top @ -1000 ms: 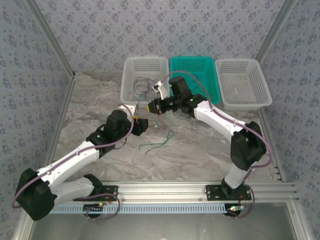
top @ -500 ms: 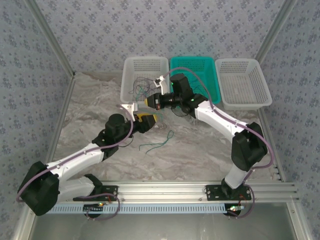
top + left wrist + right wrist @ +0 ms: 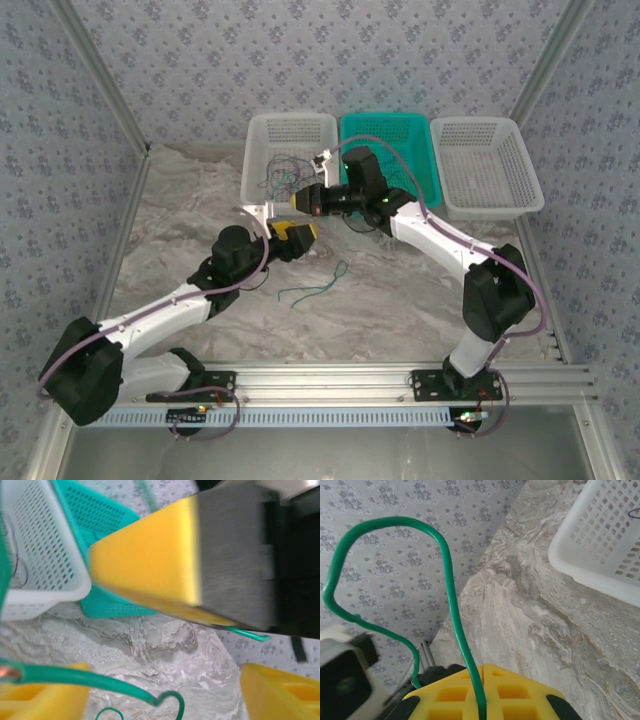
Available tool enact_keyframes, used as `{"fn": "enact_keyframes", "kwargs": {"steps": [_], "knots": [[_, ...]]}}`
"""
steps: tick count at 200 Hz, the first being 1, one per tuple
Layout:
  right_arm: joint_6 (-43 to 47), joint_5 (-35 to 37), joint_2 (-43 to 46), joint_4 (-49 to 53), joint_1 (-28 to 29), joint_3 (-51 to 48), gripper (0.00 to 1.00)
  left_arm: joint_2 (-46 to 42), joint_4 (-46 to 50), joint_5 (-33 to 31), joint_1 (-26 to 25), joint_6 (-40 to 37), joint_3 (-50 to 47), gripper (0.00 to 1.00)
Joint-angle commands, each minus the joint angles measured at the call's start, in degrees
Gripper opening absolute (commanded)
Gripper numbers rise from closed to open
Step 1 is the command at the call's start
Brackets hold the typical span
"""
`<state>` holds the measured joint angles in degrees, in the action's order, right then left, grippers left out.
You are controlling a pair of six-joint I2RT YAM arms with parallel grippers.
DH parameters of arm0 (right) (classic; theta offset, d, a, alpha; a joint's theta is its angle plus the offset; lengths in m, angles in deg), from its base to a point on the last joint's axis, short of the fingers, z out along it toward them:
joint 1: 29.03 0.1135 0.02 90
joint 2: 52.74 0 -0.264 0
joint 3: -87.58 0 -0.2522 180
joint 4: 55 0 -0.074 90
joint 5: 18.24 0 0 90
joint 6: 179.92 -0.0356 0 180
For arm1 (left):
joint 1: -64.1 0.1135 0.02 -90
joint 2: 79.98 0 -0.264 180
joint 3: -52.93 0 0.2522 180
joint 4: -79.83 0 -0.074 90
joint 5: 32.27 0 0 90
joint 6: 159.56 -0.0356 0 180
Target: Untangle the cables
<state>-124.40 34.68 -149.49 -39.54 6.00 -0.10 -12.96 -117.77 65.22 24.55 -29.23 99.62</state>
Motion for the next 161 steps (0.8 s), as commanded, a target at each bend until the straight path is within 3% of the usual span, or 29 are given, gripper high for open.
{"fn": "enact_keyframes", "kwargs": {"steps": [1,13,31,46,62,81,119,161], "knots": [[-4.2,-2.0,0.7,-4.8,0.6,-0.8,0.0,2.0,-1.0,-3.1,-0.4,0.4,2.2,0.43],[-4.5,-1.3,1.0,-4.7,0.5,-1.2,0.0,2.5,-0.9,-2.7,-0.4,0.8,2.6,0.2],[-4.0,0.8,1.6,-3.7,-0.4,-2.1,0.0,1.3,0.9,-3.9,-0.4,1.0,2.0,0.0],[-4.3,2.6,2.7,-4.3,-2.2,-4.0,0.0,-1.9,7.3,-8.6,-0.4,0.9,1.6,0.0],[-5.1,6.7,4.5,-5.6,-4.9,-7.5,0.0,-6.8,19.9,-19.4,-0.1,2.0,1.5,0.0],[-8.3,10.7,6.3,-7.5,-9.0,-13.0,0.0,-13.3,33.6,-27.3,3.9,5.1,0.2,0.0],[-11.3,14.1,9.4,-7.5,-14.6,-18.7,0.0,-27.8,41.6,-22.7,13.3,3.8,-4.0,0.0],[-9.6,10.2,9.5,-7.4,-14.0,-15.3,0.0,-26.4,38.1,-15.3,14.1,-1.4,-2.0,0.0]]}}
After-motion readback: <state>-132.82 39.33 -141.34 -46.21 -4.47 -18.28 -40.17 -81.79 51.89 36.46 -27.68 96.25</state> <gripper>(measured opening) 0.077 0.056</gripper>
